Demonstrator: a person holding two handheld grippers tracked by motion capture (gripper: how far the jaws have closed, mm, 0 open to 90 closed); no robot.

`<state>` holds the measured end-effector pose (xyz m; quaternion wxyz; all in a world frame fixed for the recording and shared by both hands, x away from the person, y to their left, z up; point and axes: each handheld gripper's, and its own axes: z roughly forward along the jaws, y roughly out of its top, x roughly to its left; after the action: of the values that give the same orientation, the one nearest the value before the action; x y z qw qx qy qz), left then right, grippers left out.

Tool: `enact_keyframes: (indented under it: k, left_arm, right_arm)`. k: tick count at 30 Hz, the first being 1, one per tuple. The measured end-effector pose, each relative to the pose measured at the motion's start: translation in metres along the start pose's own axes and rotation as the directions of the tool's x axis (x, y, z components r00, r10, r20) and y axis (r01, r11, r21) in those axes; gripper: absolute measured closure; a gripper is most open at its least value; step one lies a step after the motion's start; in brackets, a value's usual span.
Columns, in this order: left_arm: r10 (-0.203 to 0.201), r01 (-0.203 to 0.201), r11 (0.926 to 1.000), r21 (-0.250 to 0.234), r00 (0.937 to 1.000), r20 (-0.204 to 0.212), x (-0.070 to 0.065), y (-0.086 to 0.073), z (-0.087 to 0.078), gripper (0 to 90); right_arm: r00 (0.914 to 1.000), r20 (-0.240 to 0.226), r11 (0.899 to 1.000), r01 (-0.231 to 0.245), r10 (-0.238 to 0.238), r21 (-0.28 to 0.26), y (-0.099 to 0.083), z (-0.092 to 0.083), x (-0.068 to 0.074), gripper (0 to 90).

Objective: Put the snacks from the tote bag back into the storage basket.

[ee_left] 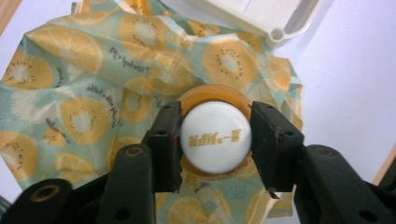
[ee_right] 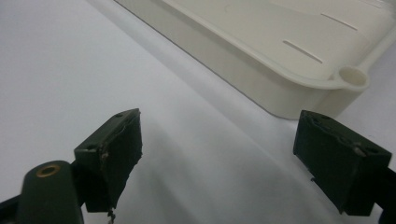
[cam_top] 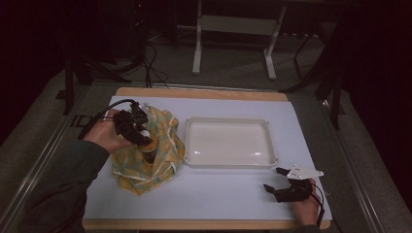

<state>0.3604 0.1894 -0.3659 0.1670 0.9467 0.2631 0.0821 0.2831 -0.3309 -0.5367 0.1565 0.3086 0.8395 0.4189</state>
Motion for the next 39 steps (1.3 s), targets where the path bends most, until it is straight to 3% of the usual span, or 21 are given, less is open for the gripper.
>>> enact_keyframes:
  k: [8,15,26,39]
  left_arm:
    - [0.034,-0.034,0.9993,0.014,0.9993,-0.017,-0.002,0.002,-0.001,58.8]
    - [0.019,-0.019,0.9998,0.001,0.9998,-0.006,0.001,0.002,0.0,58.8]
    - [0.032,-0.031,0.9994,0.016,0.9993,-0.019,0.002,0.003,-0.002,59.0]
    - [0.066,-0.065,0.9975,0.027,0.9973,-0.031,-0.001,0.011,-0.018,59.0]
  right_arm:
    - [1.0,0.0,1.0,0.001,-0.001,0.0,0.0,0.0,0.0,15.1]
    - [1.0,-0.001,1.0,0.0,0.0,-0.001,0.0,0.0,0.0,15.1]
    - [1.0,0.001,1.0,-0.001,0.001,0.001,0.0,0.0,0.0,15.1]
    - [1.0,0.002,1.0,0.001,-0.001,-0.001,0.0,0.0,0.0,15.1]
